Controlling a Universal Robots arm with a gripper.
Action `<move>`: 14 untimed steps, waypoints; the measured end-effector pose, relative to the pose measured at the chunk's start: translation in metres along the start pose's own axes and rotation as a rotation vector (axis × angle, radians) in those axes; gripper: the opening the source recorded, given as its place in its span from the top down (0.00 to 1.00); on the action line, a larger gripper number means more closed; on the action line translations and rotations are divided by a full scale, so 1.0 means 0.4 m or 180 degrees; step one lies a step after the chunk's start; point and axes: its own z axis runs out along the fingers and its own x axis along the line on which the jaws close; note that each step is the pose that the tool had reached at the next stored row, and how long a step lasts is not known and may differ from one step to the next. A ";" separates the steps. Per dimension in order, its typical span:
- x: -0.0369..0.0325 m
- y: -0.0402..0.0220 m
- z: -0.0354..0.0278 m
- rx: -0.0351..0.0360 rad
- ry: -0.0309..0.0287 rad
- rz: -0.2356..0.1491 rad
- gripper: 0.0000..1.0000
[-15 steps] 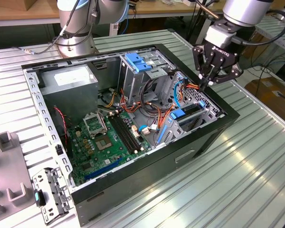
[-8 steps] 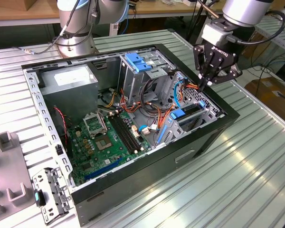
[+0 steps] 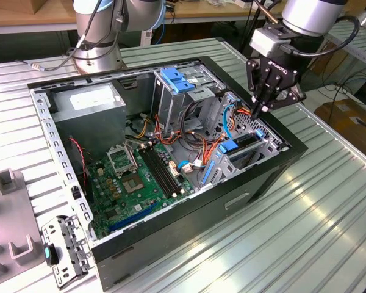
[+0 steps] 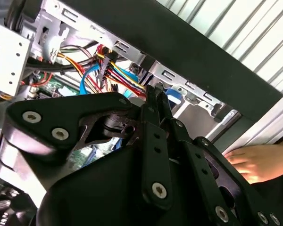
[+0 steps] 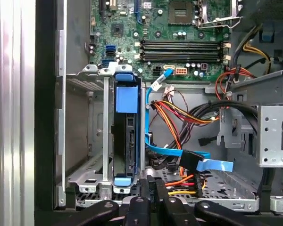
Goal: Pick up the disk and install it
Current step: 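Insert the first disk wire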
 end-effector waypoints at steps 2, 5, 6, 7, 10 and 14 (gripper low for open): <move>0.000 0.000 0.002 -0.0004 0.0000 0.0105 0.83; 0.000 0.001 0.005 -0.0009 0.0000 0.0234 0.83; 0.000 0.003 0.006 -0.0010 0.0001 0.0244 0.83; 0.000 0.007 0.007 -0.0009 0.0003 0.0251 0.83; 0.000 0.023 0.013 -0.0008 0.0003 0.0258 0.83; 0.011 0.028 0.020 -0.0008 0.0004 0.0263 0.83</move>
